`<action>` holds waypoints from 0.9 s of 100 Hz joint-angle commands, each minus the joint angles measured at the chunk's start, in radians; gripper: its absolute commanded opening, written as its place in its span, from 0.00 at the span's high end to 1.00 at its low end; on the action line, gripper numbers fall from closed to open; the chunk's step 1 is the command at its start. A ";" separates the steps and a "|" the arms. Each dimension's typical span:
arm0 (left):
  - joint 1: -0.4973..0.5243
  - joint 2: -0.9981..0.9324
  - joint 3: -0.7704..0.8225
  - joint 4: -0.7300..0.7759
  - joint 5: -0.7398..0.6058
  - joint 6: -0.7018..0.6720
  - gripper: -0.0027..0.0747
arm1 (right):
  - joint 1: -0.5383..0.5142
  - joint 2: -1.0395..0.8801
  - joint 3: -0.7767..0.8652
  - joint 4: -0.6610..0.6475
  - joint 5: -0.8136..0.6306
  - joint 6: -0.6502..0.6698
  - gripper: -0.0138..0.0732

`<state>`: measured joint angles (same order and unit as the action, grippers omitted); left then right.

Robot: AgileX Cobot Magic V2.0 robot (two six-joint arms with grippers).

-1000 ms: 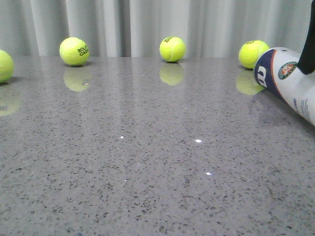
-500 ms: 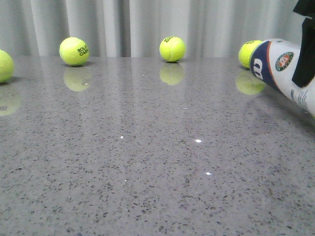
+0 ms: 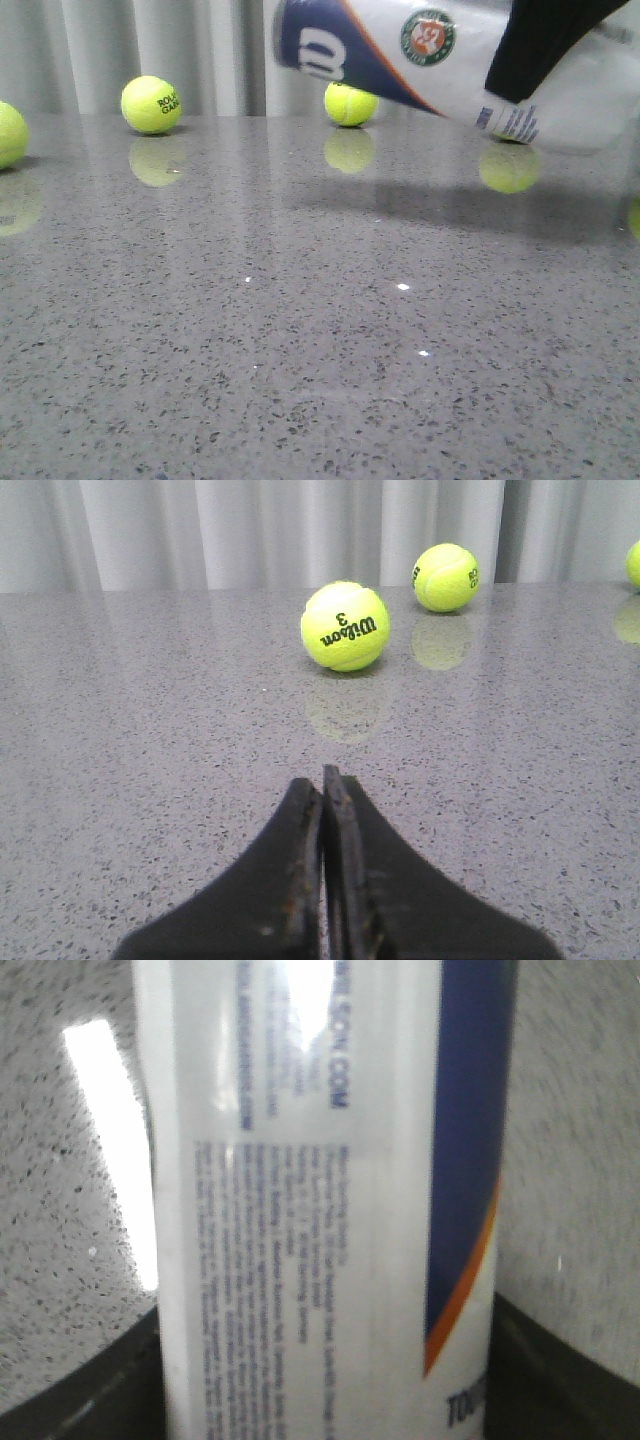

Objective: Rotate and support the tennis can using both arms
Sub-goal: 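Grasp the can with the right gripper and swing it toward the table center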

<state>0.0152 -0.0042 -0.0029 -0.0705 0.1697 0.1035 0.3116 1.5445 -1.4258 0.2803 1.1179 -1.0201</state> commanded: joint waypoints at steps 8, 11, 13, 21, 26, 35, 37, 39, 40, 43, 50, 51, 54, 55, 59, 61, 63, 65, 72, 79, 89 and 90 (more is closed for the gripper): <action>0.000 -0.033 0.047 -0.007 -0.081 -0.008 0.99 | 0.075 0.033 -0.035 0.015 -0.094 -0.283 0.61; 0.000 -0.033 0.047 -0.007 -0.081 -0.008 0.99 | 0.086 0.046 -0.035 0.015 -0.107 -0.284 0.61; 0.000 -0.033 0.047 -0.007 -0.081 -0.008 0.99 | 0.092 0.055 -0.035 0.015 -0.117 -0.284 0.61; 0.000 -0.033 0.047 -0.007 -0.081 -0.008 0.99 | 0.108 0.088 -0.035 0.015 -0.142 -0.284 0.61; 0.000 -0.033 0.047 -0.007 -0.081 -0.008 0.99 | 0.116 0.107 -0.035 0.015 -0.148 -0.284 0.61; 0.000 -0.033 0.047 -0.007 -0.081 -0.008 0.99 | 0.126 0.136 -0.035 0.013 -0.153 -0.285 0.61; 0.000 -0.033 0.047 -0.007 -0.081 -0.008 0.99 | 0.126 0.141 -0.035 0.013 -0.153 -0.285 0.61; 0.000 -0.033 0.047 -0.007 -0.081 -0.008 0.99 | 0.126 0.145 -0.035 0.013 -0.153 -0.285 0.61; 0.000 -0.033 0.047 -0.007 -0.081 -0.008 0.99 | 0.126 0.146 -0.035 0.013 -0.153 -0.285 0.61; 0.000 -0.033 0.047 -0.007 -0.081 -0.008 0.99 | 0.126 0.152 -0.035 0.013 -0.153 -0.285 0.61; 0.000 -0.033 0.047 -0.007 -0.081 -0.008 0.99 | 0.126 0.156 -0.035 0.012 -0.155 -0.285 0.57; 0.000 -0.033 0.047 -0.007 -0.081 -0.008 0.99 | 0.126 0.156 -0.035 0.012 -0.155 -0.285 0.55; 0.000 -0.033 0.047 -0.007 -0.081 -0.008 0.99 | 0.126 0.156 -0.035 0.011 -0.155 -0.285 0.50; 0.000 -0.033 0.047 -0.007 -0.081 -0.008 0.99 | 0.126 0.156 -0.035 0.011 -0.155 -0.285 0.49; 0.000 -0.033 0.047 -0.007 -0.081 -0.008 0.99 | 0.126 0.156 -0.035 0.011 -0.158 -0.285 0.40; 0.000 -0.033 0.047 -0.007 -0.081 -0.008 0.99 | 0.126 0.156 -0.035 0.011 -0.158 -0.285 0.35; 0.000 -0.033 0.047 -0.007 -0.081 -0.008 0.99 | 0.126 0.155 -0.035 0.011 -0.158 -0.285 0.30; 0.000 -0.033 0.047 -0.007 -0.081 -0.008 0.99 | 0.126 0.155 -0.035 0.011 -0.158 -0.285 0.25; 0.000 -0.033 0.047 -0.007 -0.081 -0.008 0.99 | 0.126 0.155 -0.035 0.011 -0.169 -0.285 0.11; 0.000 -0.033 0.047 -0.007 -0.081 -0.008 0.99 | 0.126 0.155 -0.035 0.008 -0.170 -0.285 0.08; 0.000 -0.033 0.047 -0.007 -0.081 -0.008 0.99 | 0.126 0.151 -0.035 0.006 -0.178 -0.285 0.10; 0.000 -0.033 0.047 -0.007 -0.081 -0.008 0.99 | 0.126 0.151 -0.035 0.006 -0.180 -0.285 0.10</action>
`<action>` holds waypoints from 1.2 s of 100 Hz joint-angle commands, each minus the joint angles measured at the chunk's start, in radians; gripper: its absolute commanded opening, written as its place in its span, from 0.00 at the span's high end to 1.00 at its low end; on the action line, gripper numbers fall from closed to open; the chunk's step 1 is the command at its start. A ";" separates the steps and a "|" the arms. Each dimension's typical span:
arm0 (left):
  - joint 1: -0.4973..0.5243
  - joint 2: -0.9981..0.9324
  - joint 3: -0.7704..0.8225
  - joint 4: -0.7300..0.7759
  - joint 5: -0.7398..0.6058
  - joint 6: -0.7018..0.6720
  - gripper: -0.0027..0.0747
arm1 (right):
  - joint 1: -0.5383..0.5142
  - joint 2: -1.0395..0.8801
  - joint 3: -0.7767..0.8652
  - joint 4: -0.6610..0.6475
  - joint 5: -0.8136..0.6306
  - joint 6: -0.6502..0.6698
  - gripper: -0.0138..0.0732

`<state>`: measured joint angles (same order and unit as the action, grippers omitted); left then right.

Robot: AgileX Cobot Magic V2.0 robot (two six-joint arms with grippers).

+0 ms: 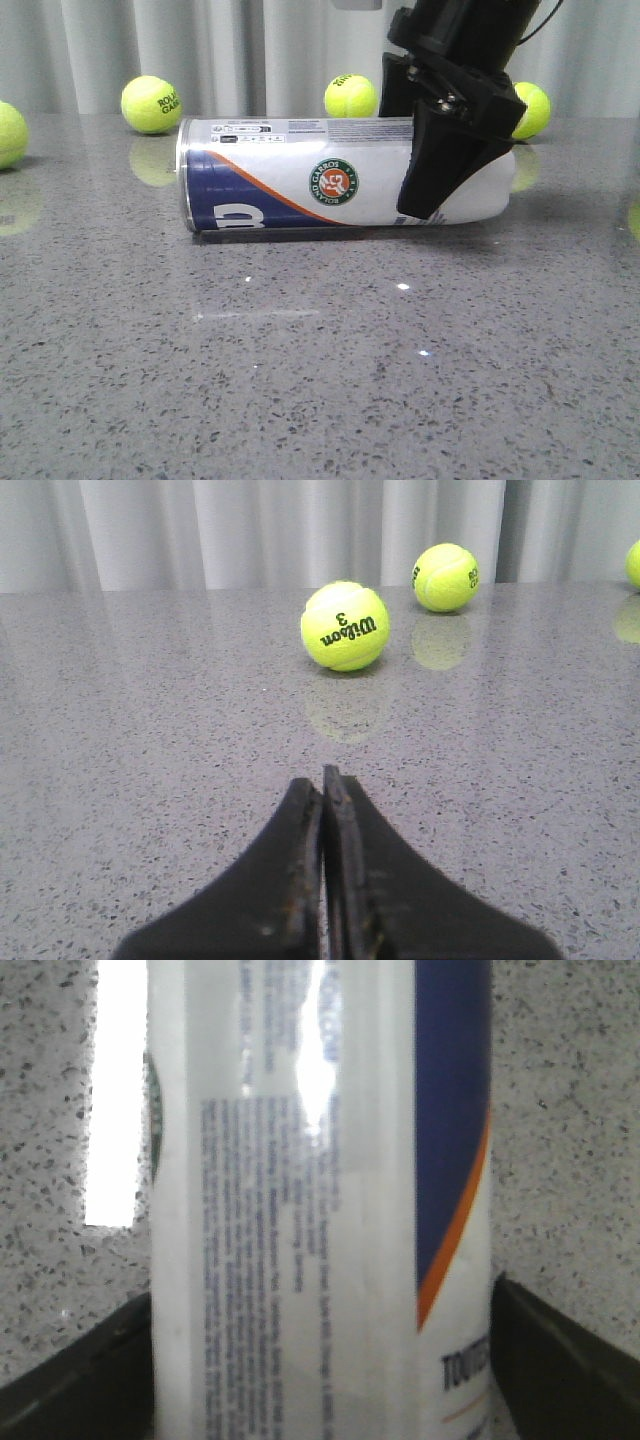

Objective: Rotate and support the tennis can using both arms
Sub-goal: 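Grasp the can with the right gripper and swing it toward the table center, then release the can on its side and lift the right gripper away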

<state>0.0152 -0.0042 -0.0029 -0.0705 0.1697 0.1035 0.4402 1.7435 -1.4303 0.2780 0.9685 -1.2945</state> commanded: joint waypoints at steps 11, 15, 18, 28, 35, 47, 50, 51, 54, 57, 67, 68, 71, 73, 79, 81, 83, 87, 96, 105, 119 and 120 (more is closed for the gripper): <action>0.000 -0.033 0.047 -0.007 -0.081 -0.008 0.99 | -0.002 -0.058 -0.035 0.009 -0.044 -0.011 0.10; 0.000 -0.033 0.047 -0.007 -0.081 -0.008 0.99 | -0.002 -0.065 -0.039 0.009 -0.044 -0.011 0.10; 0.000 -0.033 0.047 -0.007 -0.081 -0.008 0.99 | -0.002 -0.071 -0.039 0.009 -0.044 -0.011 0.10; 0.000 -0.033 0.047 -0.007 -0.081 -0.008 0.99 | -0.002 -0.101 -0.040 0.009 -0.051 -0.011 0.10; 0.000 -0.033 0.047 -0.007 -0.081 -0.008 0.99 | -0.002 -0.126 -0.040 0.009 -0.065 -0.003 0.10; 0.000 -0.033 0.047 -0.007 -0.081 -0.008 0.99 | -0.002 -0.181 -0.040 0.009 -0.097 0.068 0.27; 0.000 -0.033 0.047 -0.007 -0.081 -0.008 0.99 | -0.002 -0.196 -0.040 0.009 -0.106 0.098 0.35; 0.000 -0.033 0.047 -0.007 -0.081 -0.008 0.99 | -0.002 -0.203 -0.040 0.009 -0.109 0.114 0.39; 0.000 -0.033 0.047 -0.007 -0.081 -0.008 0.99 | -0.002 -0.218 -0.040 0.009 -0.116 0.146 0.50; 0.000 -0.033 0.047 -0.007 -0.081 -0.008 0.99 | -0.002 -0.232 -0.040 0.009 -0.121 0.179 0.60; 0.000 -0.033 0.047 -0.007 -0.081 -0.008 0.99 | -0.002 -0.282 -0.040 0.010 -0.120 0.287 0.92; 0.000 -0.033 0.047 -0.007 -0.081 -0.008 0.99 | -0.002 -0.287 -0.040 0.010 -0.120 0.304 0.91; 0.000 -0.033 0.047 -0.007 -0.081 -0.008 0.99 | -0.002 -0.300 -0.040 0.010 -0.120 0.340 0.90; 0.000 -0.033 0.047 -0.007 -0.081 -0.008 0.99 | -0.002 -0.308 -0.039 0.010 -0.121 0.367 0.90; 0.000 -0.033 0.047 -0.007 -0.081 -0.008 0.99 | -0.002 -0.331 -0.039 0.010 -0.121 0.463 0.91; 0.000 -0.033 0.047 -0.007 -0.081 -0.008 0.99 | -0.004 -0.336 -0.039 0.010 -0.121 0.493 0.91; 0.000 -0.033 0.047 -0.007 -0.081 -0.008 0.99 | -0.006 -0.342 -0.038 0.010 -0.121 0.543 0.91; 0.000 -0.033 0.047 -0.007 -0.081 -0.008 0.99 | -0.011 -0.354 -0.036 0.010 -0.121 0.653 0.91; 0.000 -0.033 0.047 -0.007 -0.081 -0.008 0.99 | -0.034 -0.380 -0.027 0.009 -0.119 0.903 0.91; 0.000 -0.033 0.047 -0.007 -0.081 -0.008 0.99 | -0.051 -0.419 0.011 0.009 -0.148 1.127 0.91; 0.000 -0.033 0.047 -0.007 -0.081 -0.008 0.99 | -0.054 -0.493 0.131 -0.008 -0.252 1.295 0.91; 0.000 -0.033 0.047 -0.007 -0.081 -0.008 0.99 | -0.054 -0.497 0.146 -0.010 -0.257 1.295 0.91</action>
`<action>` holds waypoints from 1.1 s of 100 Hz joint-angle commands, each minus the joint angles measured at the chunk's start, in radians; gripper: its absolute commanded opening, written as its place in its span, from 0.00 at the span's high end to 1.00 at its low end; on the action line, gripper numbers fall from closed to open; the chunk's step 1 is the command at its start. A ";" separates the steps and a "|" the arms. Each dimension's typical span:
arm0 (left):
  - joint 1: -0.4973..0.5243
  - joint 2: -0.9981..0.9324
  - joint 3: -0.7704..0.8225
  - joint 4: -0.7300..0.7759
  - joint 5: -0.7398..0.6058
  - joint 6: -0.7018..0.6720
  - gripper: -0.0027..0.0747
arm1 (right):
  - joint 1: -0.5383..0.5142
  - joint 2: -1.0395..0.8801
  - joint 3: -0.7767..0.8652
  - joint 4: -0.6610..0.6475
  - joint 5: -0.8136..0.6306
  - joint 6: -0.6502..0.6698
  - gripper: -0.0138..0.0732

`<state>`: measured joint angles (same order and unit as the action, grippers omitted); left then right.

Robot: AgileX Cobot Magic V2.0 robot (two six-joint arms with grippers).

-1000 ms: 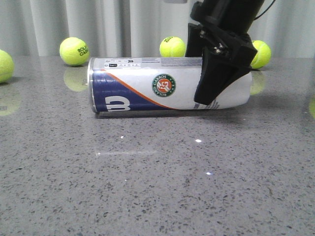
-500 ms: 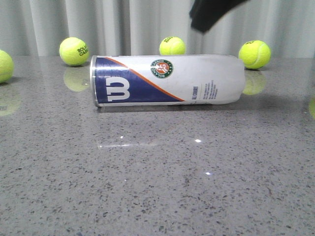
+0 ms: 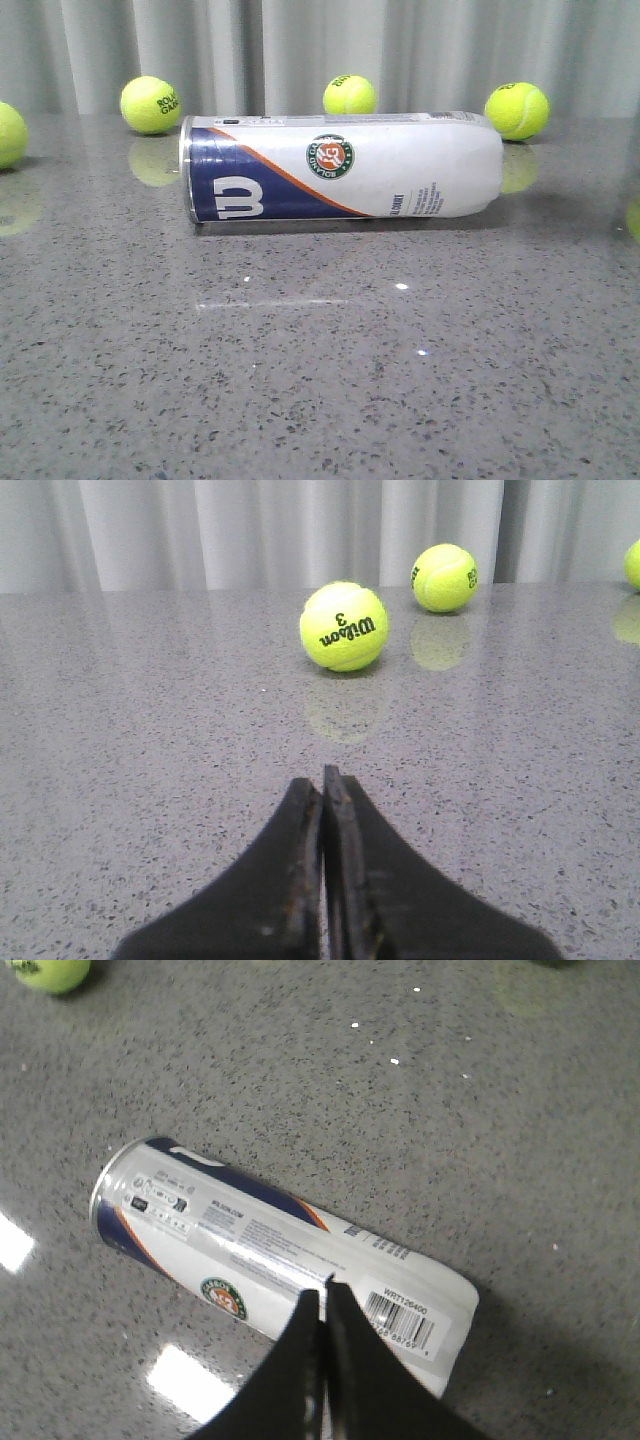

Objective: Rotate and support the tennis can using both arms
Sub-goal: 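Release the can on its side and lift the right gripper away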

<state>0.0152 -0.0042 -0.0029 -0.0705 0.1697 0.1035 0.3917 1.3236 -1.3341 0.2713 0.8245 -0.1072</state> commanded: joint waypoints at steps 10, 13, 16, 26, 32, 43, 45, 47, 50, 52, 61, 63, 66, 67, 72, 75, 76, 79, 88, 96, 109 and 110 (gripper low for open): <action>0.000 -0.033 0.047 -0.007 -0.081 -0.008 0.99 | -0.006 -0.137 0.162 -0.024 -0.180 0.134 0.91; 0.000 -0.033 0.047 -0.007 -0.081 -0.008 0.99 | -0.006 -0.162 0.197 -0.030 -0.202 0.134 0.91; 0.000 -0.033 0.047 -0.007 -0.081 -0.008 0.99 | -0.006 -0.184 0.232 -0.038 -0.223 0.134 0.91; 0.000 -0.033 0.047 -0.007 -0.081 -0.008 0.99 | -0.006 -0.280 0.370 -0.076 -0.319 0.134 0.91; 0.000 -0.033 0.047 -0.007 -0.081 -0.008 0.99 | -0.006 -0.352 0.443 -0.077 -0.396 0.134 0.91; 0.000 -0.033 0.047 -0.007 -0.081 -0.008 0.99 | -0.006 -0.479 0.578 -0.077 -0.509 0.133 0.91; 0.000 -0.033 0.047 -0.007 -0.081 -0.008 0.99 | -0.006 -0.502 0.602 -0.077 -0.529 0.133 0.91; 0.000 -0.033 0.047 -0.007 -0.081 -0.008 0.99 | -0.006 -0.526 0.627 -0.077 -0.549 0.132 0.91; 0.000 -0.033 0.047 -0.007 -0.085 -0.008 0.99 | -0.006 -0.561 0.659 -0.077 -0.575 0.132 0.91; 0.000 -0.033 0.047 -0.007 -0.091 -0.008 0.99 | -0.006 -0.588 0.683 -0.077 -0.593 0.132 0.91; 0.000 -0.033 0.047 -0.007 -0.132 -0.008 0.99 | -0.006 -0.704 0.785 -0.077 -0.668 0.132 0.91; 0.000 -0.033 0.047 -0.007 -0.140 -0.008 0.99 | -0.006 -0.731 0.800 -0.077 -0.681 0.132 0.91; 0.000 -0.033 0.047 -0.007 -0.154 -0.008 0.99 | -0.006 -0.766 0.837 -0.077 -0.694 0.132 0.91; 0.000 -0.033 0.047 -0.007 -0.156 -0.008 0.99 | -0.006 -0.783 0.844 -0.077 -0.698 0.132 0.91; 0.000 -0.033 0.047 -0.007 -0.177 -0.008 0.99 | -0.006 -0.843 0.889 -0.077 -0.707 0.132 0.91; 0.000 -0.033 0.047 -0.007 -0.189 -0.008 0.99 | -0.006 -0.875 0.918 -0.077 -0.710 0.132 0.91; 0.000 -0.033 0.047 -0.007 -0.197 -0.008 0.99 | -0.006 -0.892 0.924 -0.077 -0.710 0.130 0.91; 0.000 -0.033 0.047 -0.007 -0.213 -0.008 0.99 | -0.006 -0.924 0.944 -0.077 -0.709 0.125 0.91; 0.000 -0.033 0.042 -0.007 -0.263 -0.008 0.99 | -0.006 -1.017 1.000 -0.077 -0.709 0.107 0.91; 0.000 -0.033 0.004 -0.007 -0.256 -0.008 0.99 | -0.006 -1.074 1.034 -0.077 -0.708 0.107 0.91; 0.000 -0.028 -0.117 -0.007 -0.142 -0.008 0.99 | -0.006 -1.109 1.053 -0.077 -0.704 0.107 0.91; 0.000 -0.028 -0.134 -0.007 -0.131 -0.008 0.99 | -0.006 -1.109 1.053 -0.077 -0.704 0.107 0.91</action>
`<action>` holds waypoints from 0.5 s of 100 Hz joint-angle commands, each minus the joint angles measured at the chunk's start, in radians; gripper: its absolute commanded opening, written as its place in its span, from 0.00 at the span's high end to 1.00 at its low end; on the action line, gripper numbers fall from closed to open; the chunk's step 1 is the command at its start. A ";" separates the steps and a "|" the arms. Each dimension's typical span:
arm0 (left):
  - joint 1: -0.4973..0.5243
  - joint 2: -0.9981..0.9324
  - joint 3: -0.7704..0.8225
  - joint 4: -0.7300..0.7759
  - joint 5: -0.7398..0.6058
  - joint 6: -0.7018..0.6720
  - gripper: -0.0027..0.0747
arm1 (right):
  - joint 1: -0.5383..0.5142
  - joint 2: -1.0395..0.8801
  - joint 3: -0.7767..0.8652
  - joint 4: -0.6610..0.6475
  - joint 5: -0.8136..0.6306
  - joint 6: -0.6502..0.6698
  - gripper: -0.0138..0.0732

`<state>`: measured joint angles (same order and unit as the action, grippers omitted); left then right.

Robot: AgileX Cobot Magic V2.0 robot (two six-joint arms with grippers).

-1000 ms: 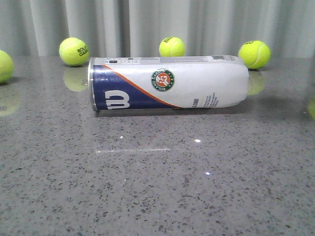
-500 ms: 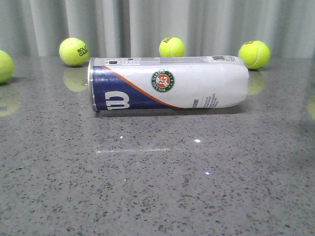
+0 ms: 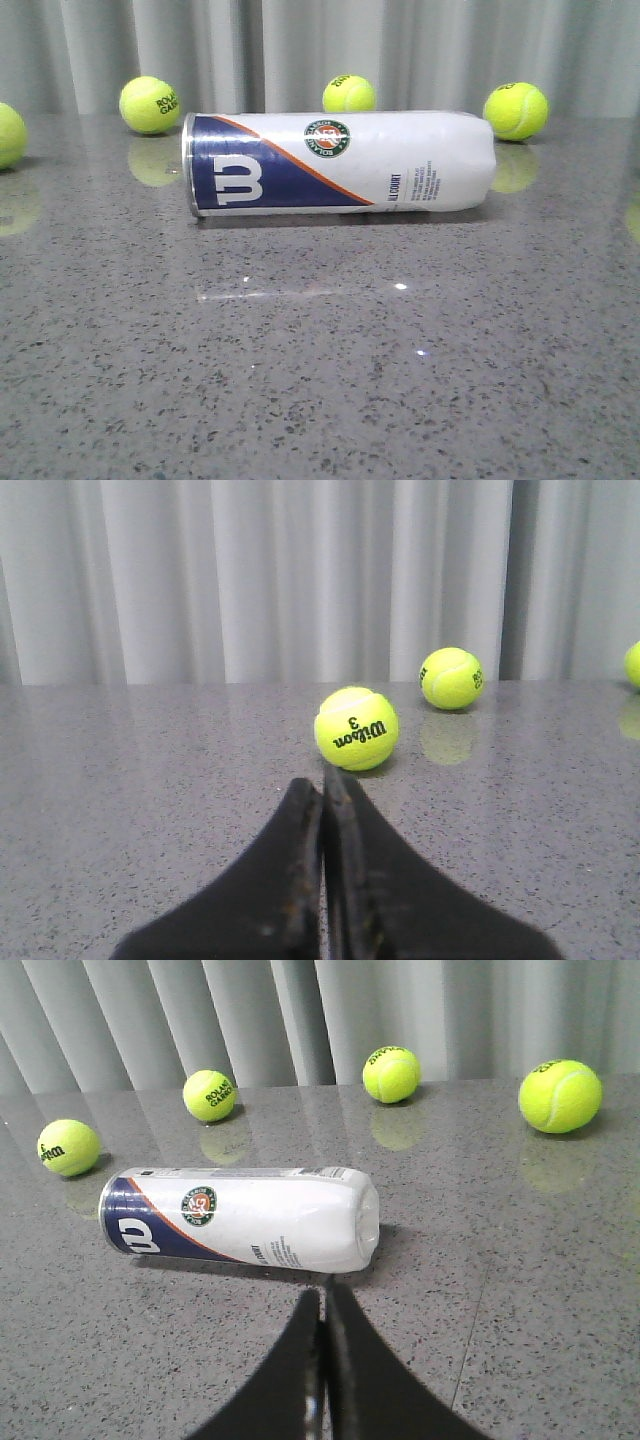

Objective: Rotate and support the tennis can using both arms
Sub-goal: 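Release the can on its side and lift the right gripper away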

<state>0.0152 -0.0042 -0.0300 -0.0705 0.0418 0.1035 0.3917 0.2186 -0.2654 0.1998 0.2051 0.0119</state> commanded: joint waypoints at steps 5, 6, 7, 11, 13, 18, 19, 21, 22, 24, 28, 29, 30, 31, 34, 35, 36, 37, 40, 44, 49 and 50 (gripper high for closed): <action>0.000 -0.008 -0.174 -0.009 0.093 -0.008 0.99 | -0.006 -0.004 -0.016 -0.006 -0.082 -0.012 0.91; 0.000 -0.001 -0.183 -0.012 0.106 -0.008 0.99 | -0.006 -0.004 -0.016 -0.006 -0.082 -0.012 0.91; 0.000 0.002 -0.204 -0.014 0.120 -0.008 0.99 | -0.006 -0.004 -0.016 -0.006 -0.082 -0.012 0.91; -0.002 0.031 -0.266 -0.038 0.204 -0.008 0.99 | -0.006 -0.004 -0.016 -0.006 -0.082 -0.012 0.91; -0.002 0.049 -0.286 -0.049 0.246 -0.008 0.99 | -0.006 -0.004 -0.016 -0.006 -0.082 -0.012 0.91; -0.004 0.099 -0.365 -0.061 0.339 -0.008 0.99 | -0.006 -0.004 -0.016 -0.006 -0.082 -0.012 0.91; -0.004 0.107 -0.374 -0.061 0.365 -0.008 0.99 | -0.006 -0.004 -0.016 -0.006 -0.082 -0.012 0.91; -0.004 0.131 -0.401 -0.063 0.390 -0.008 0.99 | -0.006 -0.004 -0.016 -0.006 -0.082 -0.012 0.91; -0.004 0.148 -0.410 -0.066 0.415 -0.008 0.99 | -0.006 -0.004 -0.016 -0.006 -0.082 -0.012 0.91; -0.004 0.166 -0.436 -0.065 0.453 -0.008 0.99 | -0.006 -0.004 -0.016 -0.006 -0.082 -0.012 0.91; -0.004 0.222 -0.485 -0.065 0.511 -0.008 0.99 | -0.006 -0.004 -0.016 -0.006 -0.082 -0.012 0.91; -0.004 0.240 -0.493 -0.065 0.532 -0.008 0.99 | -0.006 -0.004 -0.016 -0.006 -0.082 -0.012 0.91; -0.004 0.250 -0.507 -0.065 0.541 -0.008 0.99 | -0.006 -0.004 -0.016 -0.006 -0.082 -0.012 0.91; -0.004 0.259 -0.514 -0.065 0.560 -0.008 0.99 | -0.006 -0.004 -0.016 -0.006 -0.082 -0.012 0.91; -0.004 0.304 -0.541 -0.065 0.593 -0.008 0.99 | -0.006 -0.004 -0.016 -0.006 -0.082 -0.012 0.91; -0.004 0.313 -0.554 -0.065 0.601 -0.008 0.99 | -0.006 -0.004 -0.016 -0.006 -0.082 -0.012 0.91; -0.004 0.331 -0.560 -0.065 0.614 -0.008 0.99 | -0.006 -0.004 -0.016 -0.006 -0.082 -0.012 0.91; -0.004 0.340 -0.572 -0.065 0.621 -0.008 0.99 | -0.006 -0.004 -0.016 -0.006 -0.082 -0.012 0.91; -0.004 0.373 -0.593 -0.065 0.648 -0.008 0.99 | -0.006 -0.004 -0.016 -0.006 -0.082 -0.012 0.91; -0.004 0.420 -0.622 -0.066 0.669 -0.008 0.99 | -0.006 -0.004 -0.016 -0.006 -0.082 -0.012 0.91; -0.004 0.469 -0.652 -0.081 0.691 -0.008 0.98 | -0.006 -0.004 -0.016 -0.006 -0.082 -0.012 0.91; -0.004 0.482 -0.655 -0.084 0.698 -0.008 0.97 | -0.006 -0.004 -0.016 -0.006 -0.082 -0.012 0.91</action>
<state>0.0152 0.3855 -0.6100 -0.1224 0.7476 0.1035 0.3917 0.2080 -0.2531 0.1998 0.2051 0.0119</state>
